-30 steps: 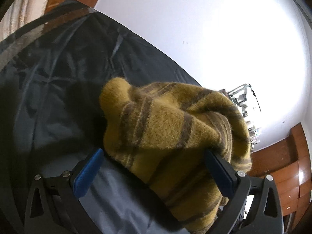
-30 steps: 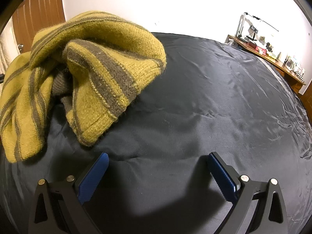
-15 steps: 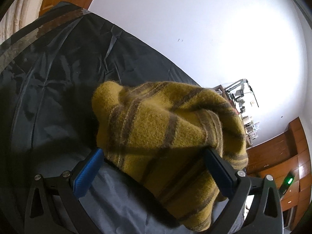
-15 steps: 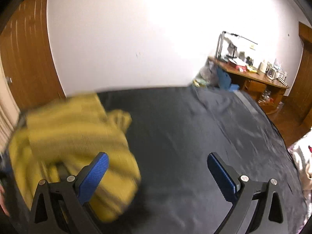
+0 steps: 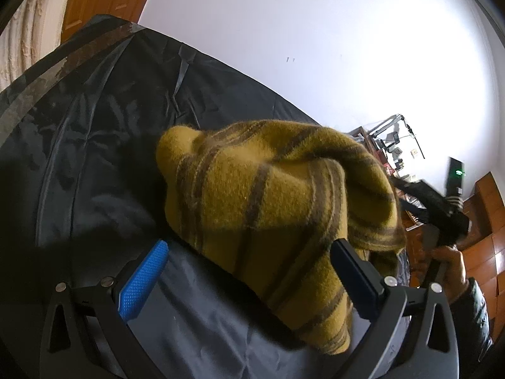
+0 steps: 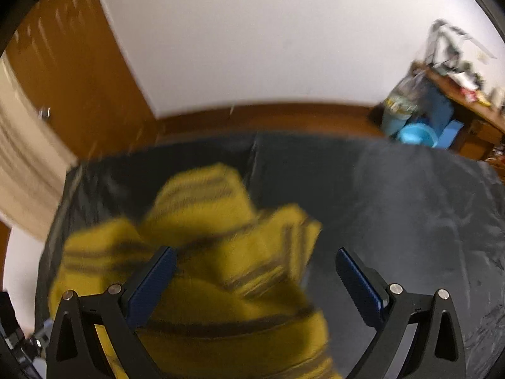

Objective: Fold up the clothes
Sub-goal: 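Grasp the sweater with the left gripper while the right gripper approaches it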

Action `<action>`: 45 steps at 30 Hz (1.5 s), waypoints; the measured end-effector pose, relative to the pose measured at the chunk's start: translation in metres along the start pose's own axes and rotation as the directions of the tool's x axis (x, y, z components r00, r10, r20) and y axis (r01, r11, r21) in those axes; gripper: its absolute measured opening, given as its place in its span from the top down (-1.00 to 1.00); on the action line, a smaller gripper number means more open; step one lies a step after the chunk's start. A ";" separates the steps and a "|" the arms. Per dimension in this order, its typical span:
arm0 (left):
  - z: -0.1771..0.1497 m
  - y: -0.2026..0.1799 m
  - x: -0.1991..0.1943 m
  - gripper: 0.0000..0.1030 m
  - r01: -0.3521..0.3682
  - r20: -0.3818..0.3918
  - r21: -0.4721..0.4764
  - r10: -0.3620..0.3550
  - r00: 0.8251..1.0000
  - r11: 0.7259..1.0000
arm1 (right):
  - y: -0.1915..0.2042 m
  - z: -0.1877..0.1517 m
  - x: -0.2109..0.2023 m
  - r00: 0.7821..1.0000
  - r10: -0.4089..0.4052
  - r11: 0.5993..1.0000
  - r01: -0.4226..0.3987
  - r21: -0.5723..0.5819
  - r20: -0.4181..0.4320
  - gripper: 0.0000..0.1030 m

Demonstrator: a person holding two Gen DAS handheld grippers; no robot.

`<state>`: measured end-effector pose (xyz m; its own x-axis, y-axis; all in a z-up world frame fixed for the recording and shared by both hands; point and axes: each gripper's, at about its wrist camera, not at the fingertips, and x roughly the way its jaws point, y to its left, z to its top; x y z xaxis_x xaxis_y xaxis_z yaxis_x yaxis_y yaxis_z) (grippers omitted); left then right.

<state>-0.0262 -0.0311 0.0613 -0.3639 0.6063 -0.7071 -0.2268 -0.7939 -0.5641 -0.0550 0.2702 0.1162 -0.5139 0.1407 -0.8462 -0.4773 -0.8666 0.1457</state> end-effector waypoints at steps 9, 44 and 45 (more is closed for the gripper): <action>0.003 0.005 -0.001 -1.00 -0.009 -0.006 -0.012 0.009 1.000 1.000 | 0.051 -0.081 -0.018 0.958 0.217 0.923 -0.264 -0.280 -0.188 -0.99; -0.005 0.007 -0.002 -1.00 -0.010 -0.068 0.013 0.011 0.998 1.000 | -0.047 -0.089 -0.104 0.972 0.232 0.964 -0.225 -0.142 0.034 -0.25; -0.006 0.008 -0.002 -1.00 -0.009 -0.069 0.015 0.010 0.998 1.000 | -0.056 -0.077 -0.095 0.974 0.227 0.966 -0.222 -0.134 0.024 -0.24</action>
<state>-0.0220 -0.0381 0.0561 -0.3032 0.5996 -0.7406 -0.2372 -0.8002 -0.5508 0.0755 0.2684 0.1490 -0.6253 -0.0481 -0.7789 -0.2520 -0.9322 0.2599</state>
